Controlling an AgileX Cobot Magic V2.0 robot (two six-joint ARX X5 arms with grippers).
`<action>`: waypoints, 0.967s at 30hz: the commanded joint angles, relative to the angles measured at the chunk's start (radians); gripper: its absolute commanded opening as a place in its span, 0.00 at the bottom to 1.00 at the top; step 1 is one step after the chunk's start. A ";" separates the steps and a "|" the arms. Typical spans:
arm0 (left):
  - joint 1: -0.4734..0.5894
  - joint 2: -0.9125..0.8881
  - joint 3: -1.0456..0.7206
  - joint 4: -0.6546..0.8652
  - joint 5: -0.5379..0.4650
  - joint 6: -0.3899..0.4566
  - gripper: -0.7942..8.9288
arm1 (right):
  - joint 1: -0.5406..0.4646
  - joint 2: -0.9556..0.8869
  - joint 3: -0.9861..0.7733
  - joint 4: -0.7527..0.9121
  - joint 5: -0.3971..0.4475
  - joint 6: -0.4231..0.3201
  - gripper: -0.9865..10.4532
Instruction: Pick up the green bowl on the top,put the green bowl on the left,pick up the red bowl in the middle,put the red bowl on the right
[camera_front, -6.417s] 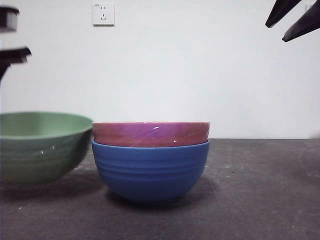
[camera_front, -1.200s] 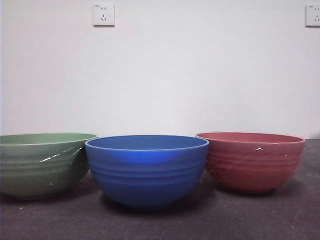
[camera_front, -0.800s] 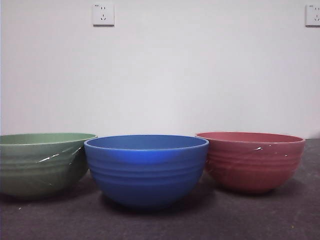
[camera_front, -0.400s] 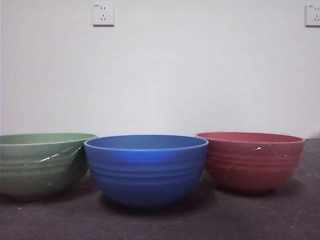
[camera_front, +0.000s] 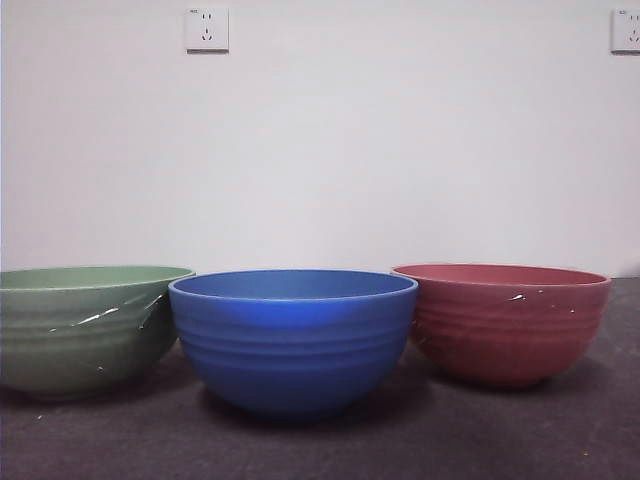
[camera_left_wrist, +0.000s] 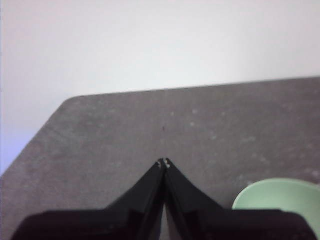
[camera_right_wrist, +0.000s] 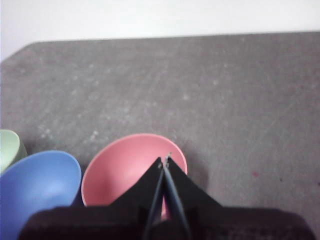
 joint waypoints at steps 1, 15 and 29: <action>0.007 -0.019 -0.143 0.138 0.002 0.023 0.08 | 0.003 0.001 -0.005 -0.010 0.003 0.008 0.07; 0.007 -0.059 -0.361 0.228 0.028 -0.033 0.08 | 0.003 0.001 -0.005 -0.041 0.003 0.008 0.07; 0.007 -0.059 -0.361 0.228 0.056 -0.056 0.08 | 0.003 0.001 -0.005 -0.045 0.003 0.008 0.07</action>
